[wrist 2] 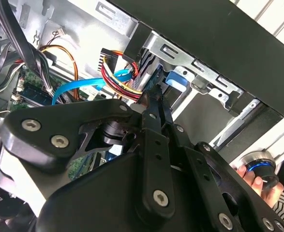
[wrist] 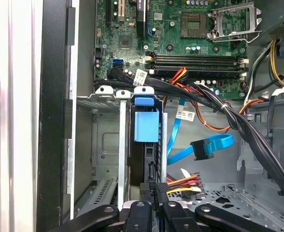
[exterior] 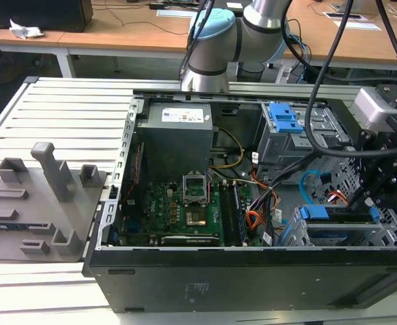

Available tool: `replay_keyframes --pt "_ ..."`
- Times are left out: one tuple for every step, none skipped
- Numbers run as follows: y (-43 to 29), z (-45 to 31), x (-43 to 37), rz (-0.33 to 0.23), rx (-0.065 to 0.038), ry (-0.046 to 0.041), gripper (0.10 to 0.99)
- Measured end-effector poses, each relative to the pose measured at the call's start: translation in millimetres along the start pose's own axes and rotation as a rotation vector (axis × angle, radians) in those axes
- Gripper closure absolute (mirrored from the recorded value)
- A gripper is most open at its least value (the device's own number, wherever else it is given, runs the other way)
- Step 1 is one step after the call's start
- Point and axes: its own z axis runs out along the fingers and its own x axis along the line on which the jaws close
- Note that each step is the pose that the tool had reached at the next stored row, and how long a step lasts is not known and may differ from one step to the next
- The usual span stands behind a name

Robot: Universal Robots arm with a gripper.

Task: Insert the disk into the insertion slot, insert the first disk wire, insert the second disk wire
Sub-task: 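Insert the first disk wire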

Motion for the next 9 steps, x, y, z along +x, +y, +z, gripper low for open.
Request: replay_keyframes --pt "-0.1 0.2 0.0 0.000 0.000 0.0000 0.925" --pt "-0.1 0.2 0.0 0.000 0.000 0.0001 0.925" --pt "-0.1 0.3 0.0 0.000 0.000 -0.0001 0.925" --pt "-0.1 0.4 0.0 0.000 0.000 0.0000 0.925" --pt "-0.1 0.4 0.0 0.000 0.000 -0.0001 0.925" --pt "-0.1 0.7 0.0 0.000 0.000 -0.0008 0.914" --pt "-0.1 0.7 0.0 0.000 0.000 -0.0005 0.855" --pt "-0.1 0.6 0.0 0.000 0.000 -0.0003 0.788" --pt "-0.1 0.4 0.0 0.000 0.000 0.0003 0.788"
